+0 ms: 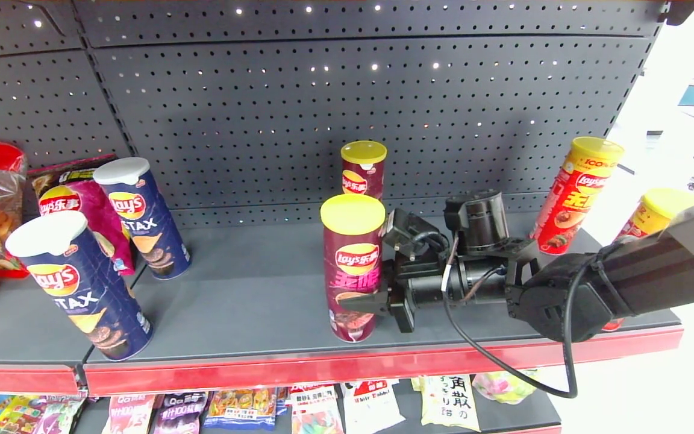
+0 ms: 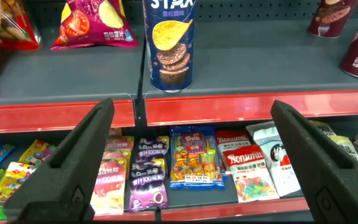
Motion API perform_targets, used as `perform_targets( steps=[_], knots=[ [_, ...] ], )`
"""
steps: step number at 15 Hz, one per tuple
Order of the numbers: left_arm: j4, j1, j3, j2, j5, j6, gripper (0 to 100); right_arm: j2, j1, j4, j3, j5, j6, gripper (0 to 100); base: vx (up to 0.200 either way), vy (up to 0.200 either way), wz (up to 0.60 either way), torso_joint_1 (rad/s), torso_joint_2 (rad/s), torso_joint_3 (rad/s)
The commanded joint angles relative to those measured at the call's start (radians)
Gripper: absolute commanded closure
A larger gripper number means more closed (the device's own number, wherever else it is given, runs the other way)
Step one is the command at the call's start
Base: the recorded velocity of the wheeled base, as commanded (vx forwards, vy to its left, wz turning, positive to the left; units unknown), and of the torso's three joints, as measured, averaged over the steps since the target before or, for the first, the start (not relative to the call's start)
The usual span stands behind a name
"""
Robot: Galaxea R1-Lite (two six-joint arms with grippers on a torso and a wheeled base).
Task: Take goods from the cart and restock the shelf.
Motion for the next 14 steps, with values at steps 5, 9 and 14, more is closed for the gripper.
perform_targets(
  steps=[5,9,14],
  knots=[
    [0.000,0.000,0.000,0.001,0.000,0.000,0,-0.024,-0.006,0.001,0.022,0.001,-0.010,100,0.000,0.000,0.00,0.000,0.00,0.000],
    [0.000,0.000,0.000,0.001,0.000,0.000,0,-0.036,-0.011,0.000,0.047,0.001,-0.013,100,0.000,0.000,0.00,0.000,0.00,0.000],
    [0.000,0.002,0.000,0.001,0.000,0.000,0,-0.044,-0.020,0.001,0.059,0.001,-0.035,100,0.000,0.000,0.00,0.000,0.00,0.000]
  ],
)
